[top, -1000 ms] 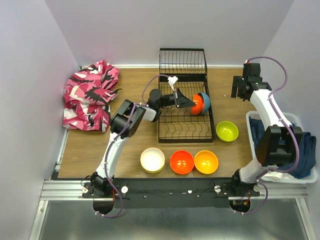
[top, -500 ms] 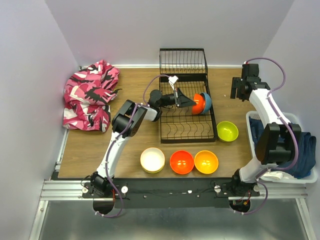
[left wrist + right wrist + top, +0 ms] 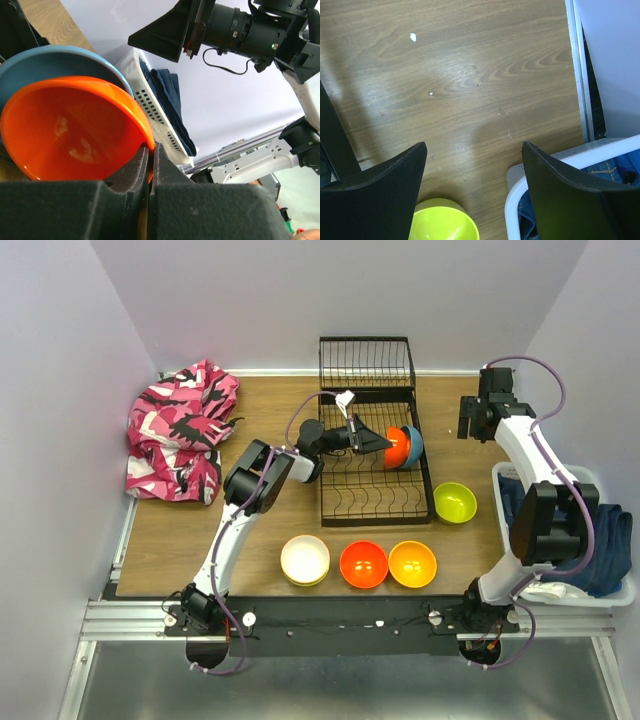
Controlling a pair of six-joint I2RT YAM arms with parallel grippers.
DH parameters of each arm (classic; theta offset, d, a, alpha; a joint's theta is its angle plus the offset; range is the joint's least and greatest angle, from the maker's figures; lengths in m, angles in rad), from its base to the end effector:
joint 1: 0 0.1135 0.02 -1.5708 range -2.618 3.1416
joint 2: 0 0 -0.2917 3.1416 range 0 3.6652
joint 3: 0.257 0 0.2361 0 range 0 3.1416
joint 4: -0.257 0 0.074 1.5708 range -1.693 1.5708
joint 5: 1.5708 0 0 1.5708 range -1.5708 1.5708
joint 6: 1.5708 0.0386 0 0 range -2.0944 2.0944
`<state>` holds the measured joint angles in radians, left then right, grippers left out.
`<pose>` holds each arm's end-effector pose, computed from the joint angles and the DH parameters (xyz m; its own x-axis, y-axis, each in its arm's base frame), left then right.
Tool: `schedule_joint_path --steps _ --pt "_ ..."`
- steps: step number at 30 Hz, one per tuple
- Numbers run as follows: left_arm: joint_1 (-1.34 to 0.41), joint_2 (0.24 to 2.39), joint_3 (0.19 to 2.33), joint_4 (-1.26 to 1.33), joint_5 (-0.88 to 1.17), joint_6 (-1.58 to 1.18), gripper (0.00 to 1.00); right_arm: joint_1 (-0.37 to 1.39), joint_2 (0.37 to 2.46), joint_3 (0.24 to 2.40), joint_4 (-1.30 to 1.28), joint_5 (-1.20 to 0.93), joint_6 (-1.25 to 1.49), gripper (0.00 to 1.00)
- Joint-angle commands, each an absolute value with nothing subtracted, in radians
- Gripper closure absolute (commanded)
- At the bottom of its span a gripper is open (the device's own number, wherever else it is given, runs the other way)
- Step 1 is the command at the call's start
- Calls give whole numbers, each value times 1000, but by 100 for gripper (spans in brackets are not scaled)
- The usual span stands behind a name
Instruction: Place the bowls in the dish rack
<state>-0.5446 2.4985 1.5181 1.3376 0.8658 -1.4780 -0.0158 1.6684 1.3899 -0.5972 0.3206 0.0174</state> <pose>0.4323 -0.2962 0.1668 -0.9143 -0.2006 -0.3520 0.3854 -0.1633 -0.9082 0.3551 -0.0178 0.3138 -0.7640 0.0286 -0.6446 0.2301 0.9454 -0.2308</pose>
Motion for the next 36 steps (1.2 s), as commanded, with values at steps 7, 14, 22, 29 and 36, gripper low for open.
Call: schedule_joint_path --steps 7,14,22,29,36 --pt "-569 2554 1414 1681 749 -1516 100 46 1701 1442 -611 337 -25 15" --pt "-572 2592 1443 1680 746 -1552 100 67 1704 1437 -612 348 -31 15" --pt "-571 2551 1384 1603 706 -1503 99 84 1712 1440 -603 359 -34 15" --pt "-565 2522 1358 1511 696 -1454 87 87 1709 1439 -597 365 -32 14" --pt "-560 2467 1329 1353 690 -1352 68 87 1697 1424 -584 365 -29 14"
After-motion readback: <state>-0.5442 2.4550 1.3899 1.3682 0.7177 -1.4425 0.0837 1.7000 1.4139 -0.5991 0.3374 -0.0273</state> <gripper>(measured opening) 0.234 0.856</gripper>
